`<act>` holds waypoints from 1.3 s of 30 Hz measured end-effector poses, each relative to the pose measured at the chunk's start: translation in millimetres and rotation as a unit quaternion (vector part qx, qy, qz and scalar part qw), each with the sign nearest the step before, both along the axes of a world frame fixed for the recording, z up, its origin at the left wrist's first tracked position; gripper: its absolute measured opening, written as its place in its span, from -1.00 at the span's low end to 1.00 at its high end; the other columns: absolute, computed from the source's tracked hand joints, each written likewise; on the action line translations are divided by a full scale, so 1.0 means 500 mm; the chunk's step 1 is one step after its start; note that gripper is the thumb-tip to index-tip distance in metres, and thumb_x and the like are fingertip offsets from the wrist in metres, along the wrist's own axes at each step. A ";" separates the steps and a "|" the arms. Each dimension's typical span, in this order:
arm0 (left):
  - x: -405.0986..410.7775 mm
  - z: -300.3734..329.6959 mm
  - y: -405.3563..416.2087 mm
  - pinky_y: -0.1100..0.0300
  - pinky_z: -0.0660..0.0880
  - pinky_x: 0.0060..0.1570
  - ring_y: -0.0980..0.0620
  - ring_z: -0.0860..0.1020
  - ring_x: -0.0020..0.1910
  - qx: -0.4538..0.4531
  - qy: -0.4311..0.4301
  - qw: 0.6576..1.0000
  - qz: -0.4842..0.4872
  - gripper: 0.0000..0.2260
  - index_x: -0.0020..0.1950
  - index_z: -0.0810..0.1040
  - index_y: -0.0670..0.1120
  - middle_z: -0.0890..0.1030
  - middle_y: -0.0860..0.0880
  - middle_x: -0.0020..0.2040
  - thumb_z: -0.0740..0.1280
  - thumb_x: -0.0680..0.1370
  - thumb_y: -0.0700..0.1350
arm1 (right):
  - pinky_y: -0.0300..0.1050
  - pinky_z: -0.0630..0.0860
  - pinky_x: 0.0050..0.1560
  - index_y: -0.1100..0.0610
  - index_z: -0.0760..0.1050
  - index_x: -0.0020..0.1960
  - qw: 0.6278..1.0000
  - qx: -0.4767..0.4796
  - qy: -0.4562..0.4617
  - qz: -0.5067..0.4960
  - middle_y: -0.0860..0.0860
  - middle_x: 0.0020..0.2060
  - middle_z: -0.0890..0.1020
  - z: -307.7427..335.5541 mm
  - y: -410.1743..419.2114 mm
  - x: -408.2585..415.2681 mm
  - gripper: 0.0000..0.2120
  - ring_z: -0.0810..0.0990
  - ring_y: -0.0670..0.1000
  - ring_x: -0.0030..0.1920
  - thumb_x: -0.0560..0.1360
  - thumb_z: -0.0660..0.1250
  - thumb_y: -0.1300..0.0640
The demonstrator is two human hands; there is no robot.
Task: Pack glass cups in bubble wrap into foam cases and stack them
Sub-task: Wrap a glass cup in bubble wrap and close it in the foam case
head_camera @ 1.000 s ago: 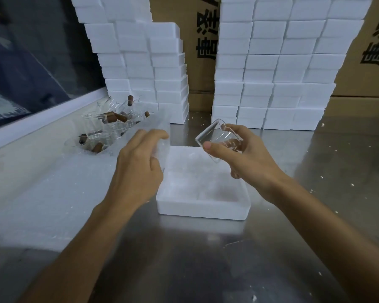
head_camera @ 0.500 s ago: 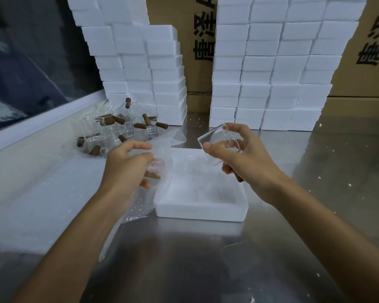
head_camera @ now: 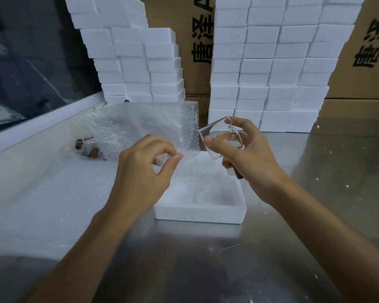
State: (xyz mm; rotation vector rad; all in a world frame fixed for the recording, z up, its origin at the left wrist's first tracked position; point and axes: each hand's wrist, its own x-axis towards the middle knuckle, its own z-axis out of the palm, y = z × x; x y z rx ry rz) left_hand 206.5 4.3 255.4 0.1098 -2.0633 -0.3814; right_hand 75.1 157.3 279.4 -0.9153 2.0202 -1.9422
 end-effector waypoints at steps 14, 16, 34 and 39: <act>-0.010 -0.013 0.003 0.12 0.63 -0.07 0.12 0.65 -0.18 0.202 -0.065 0.974 0.077 -0.87 0.05 0.71 -0.04 0.71 0.09 -0.08 0.40 0.54 -0.11 | -0.22 0.41 -0.49 -0.23 0.42 0.27 0.991 -0.041 -0.110 0.068 -0.06 -0.29 0.65 0.033 0.017 0.010 -0.54 0.54 -0.03 -0.42 0.43 0.48 -0.14; -0.009 -0.011 0.007 0.26 0.55 -0.11 0.23 0.56 -0.28 0.179 -0.060 0.977 0.097 -0.87 0.02 0.71 -0.02 0.70 0.12 -0.10 0.48 0.49 -0.10 | -0.21 0.44 -0.43 -0.14 0.45 0.29 0.974 -0.066 -0.174 0.126 0.01 -0.14 0.67 0.045 0.019 0.017 -0.56 0.51 0.00 -0.42 0.45 0.48 -0.07; -0.017 -0.027 0.051 0.50 0.44 -0.22 -0.05 0.59 0.04 0.163 -0.144 0.975 -0.045 -0.15 0.58 0.17 0.14 0.17 0.26 0.55 0.45 0.44 -0.36 | -0.04 0.62 -0.21 0.17 0.48 0.25 0.893 -0.056 -0.394 0.209 0.21 0.10 0.48 0.027 -0.005 0.048 -0.66 0.50 0.02 -0.40 0.51 0.38 0.10; -0.019 -0.031 0.070 0.43 0.49 -0.05 -0.12 0.54 0.14 0.129 -0.157 0.975 -0.093 -0.08 0.60 0.05 0.14 0.02 0.33 0.57 0.41 0.42 -0.41 | -0.02 0.64 -0.22 0.19 0.42 0.34 0.897 -0.095 -0.387 0.190 0.20 0.18 0.45 0.007 -0.016 0.038 -0.63 0.68 0.17 -0.21 0.55 0.33 0.26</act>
